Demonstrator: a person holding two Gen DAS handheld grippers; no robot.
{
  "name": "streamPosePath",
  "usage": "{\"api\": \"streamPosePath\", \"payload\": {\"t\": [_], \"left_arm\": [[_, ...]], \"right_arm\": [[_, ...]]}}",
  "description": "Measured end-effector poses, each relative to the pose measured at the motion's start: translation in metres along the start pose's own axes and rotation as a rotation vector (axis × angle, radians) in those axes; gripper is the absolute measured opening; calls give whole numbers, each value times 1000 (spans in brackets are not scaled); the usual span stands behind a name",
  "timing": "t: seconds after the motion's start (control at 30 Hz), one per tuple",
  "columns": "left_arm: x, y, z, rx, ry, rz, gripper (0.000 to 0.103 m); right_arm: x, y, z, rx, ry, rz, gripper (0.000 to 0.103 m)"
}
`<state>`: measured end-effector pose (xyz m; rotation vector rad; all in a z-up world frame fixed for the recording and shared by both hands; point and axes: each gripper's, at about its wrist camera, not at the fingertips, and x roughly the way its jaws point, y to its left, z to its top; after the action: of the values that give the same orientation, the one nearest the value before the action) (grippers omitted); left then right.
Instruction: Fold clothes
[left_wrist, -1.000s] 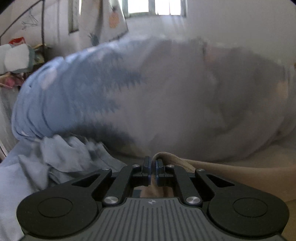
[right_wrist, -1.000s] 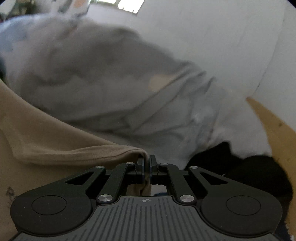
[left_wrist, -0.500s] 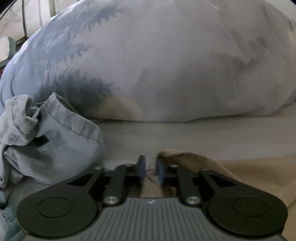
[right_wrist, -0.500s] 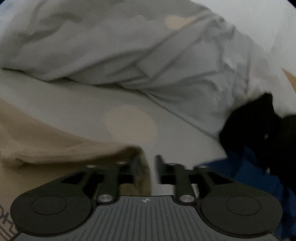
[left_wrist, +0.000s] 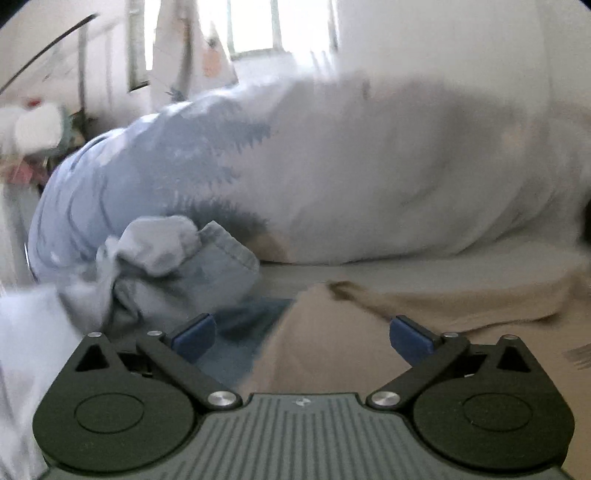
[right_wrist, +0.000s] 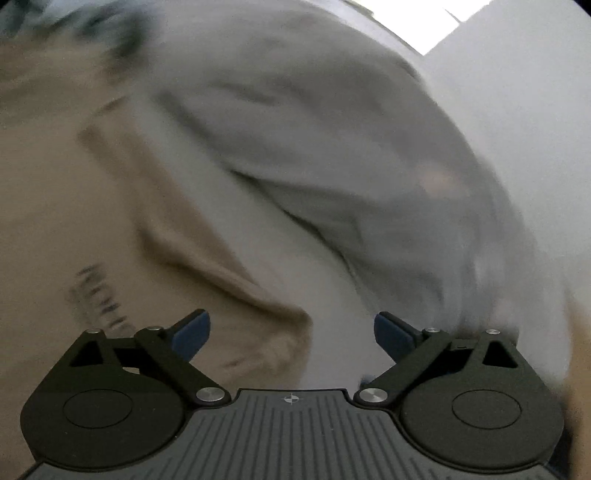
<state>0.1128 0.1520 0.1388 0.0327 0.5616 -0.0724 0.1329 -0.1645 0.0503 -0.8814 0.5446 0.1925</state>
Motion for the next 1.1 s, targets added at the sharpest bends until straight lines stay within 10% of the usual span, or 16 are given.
{"api": "streamPosePath", "payload": {"t": [0.2,0.37,0.43,0.67,0.77,1.1], "left_arm": [[-75,-19,-89,-389,-92,-125,103],[-30,-36,-101,-466,101,-180,103],[-33,-42,-94,-455,97,-218,103],[-35,-41,-96,-482,128,-284,103],[-30,-32,-110,-522,147,-271,103],[-19,-17,-117,-539,161,-250,103]], "right_arm": [[0,58,42,-396,-2,88,93],[35,94,58,-651,113,102,68],[50,98,64,-677,159,114,50],[74,100,73,-752,252,215,40],[71,98,72,-808,251,252,15],[99,24,114,-392,242,108,10]]}}
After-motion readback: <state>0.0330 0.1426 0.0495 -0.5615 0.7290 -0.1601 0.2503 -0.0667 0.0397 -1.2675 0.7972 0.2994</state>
